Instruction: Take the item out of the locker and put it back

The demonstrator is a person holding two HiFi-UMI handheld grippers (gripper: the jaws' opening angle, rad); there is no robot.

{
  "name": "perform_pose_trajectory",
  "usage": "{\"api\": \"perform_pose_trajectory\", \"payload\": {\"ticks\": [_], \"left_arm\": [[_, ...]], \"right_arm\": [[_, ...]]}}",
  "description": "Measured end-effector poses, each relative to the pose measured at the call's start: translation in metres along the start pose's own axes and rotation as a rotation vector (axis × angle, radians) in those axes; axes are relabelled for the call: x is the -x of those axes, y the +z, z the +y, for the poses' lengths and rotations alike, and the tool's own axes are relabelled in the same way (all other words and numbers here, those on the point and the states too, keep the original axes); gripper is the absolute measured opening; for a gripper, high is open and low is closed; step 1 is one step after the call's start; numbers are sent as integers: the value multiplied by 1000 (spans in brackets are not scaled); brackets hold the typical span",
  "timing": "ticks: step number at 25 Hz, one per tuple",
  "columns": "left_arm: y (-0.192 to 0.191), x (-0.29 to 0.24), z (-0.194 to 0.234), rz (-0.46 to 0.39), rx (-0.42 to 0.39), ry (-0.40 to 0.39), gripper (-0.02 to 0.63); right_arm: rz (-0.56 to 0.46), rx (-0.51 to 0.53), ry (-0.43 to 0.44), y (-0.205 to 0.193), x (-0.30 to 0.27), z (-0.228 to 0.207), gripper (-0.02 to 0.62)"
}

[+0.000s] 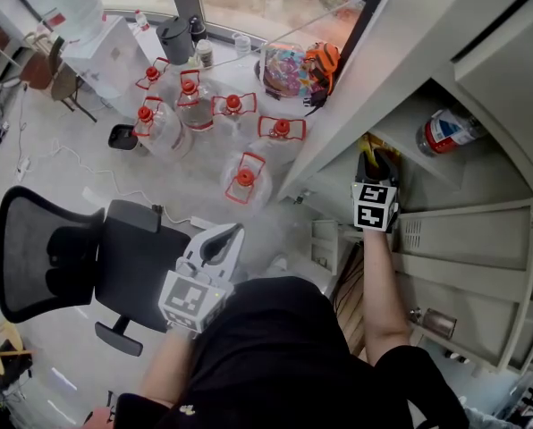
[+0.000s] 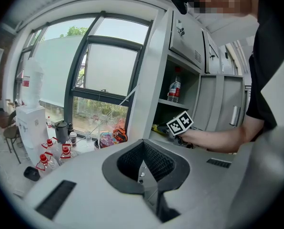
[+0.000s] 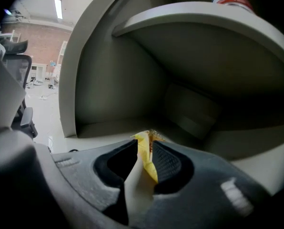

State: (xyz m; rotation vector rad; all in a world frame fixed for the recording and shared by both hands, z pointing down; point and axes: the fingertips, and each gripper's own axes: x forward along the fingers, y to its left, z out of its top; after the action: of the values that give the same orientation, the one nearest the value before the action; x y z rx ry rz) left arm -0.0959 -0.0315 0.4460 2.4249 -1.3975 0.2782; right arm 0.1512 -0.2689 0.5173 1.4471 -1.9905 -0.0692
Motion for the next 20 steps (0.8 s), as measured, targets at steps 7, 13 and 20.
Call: {"api": "perform_pose_trajectory", "payload": {"ticks": [7, 13, 20], "left_arm": [[1, 2, -2, -4, -4, -29, 11], [0, 1, -7, -3, -14, -65, 11], [-2, 1, -16, 0, -25, -116, 11]], "right_arm": [[-37, -42, 25, 4, 28, 18, 94], [-66, -78, 50, 9, 57, 35, 94], [-90, -131, 58, 4, 91, 45, 94]]}}
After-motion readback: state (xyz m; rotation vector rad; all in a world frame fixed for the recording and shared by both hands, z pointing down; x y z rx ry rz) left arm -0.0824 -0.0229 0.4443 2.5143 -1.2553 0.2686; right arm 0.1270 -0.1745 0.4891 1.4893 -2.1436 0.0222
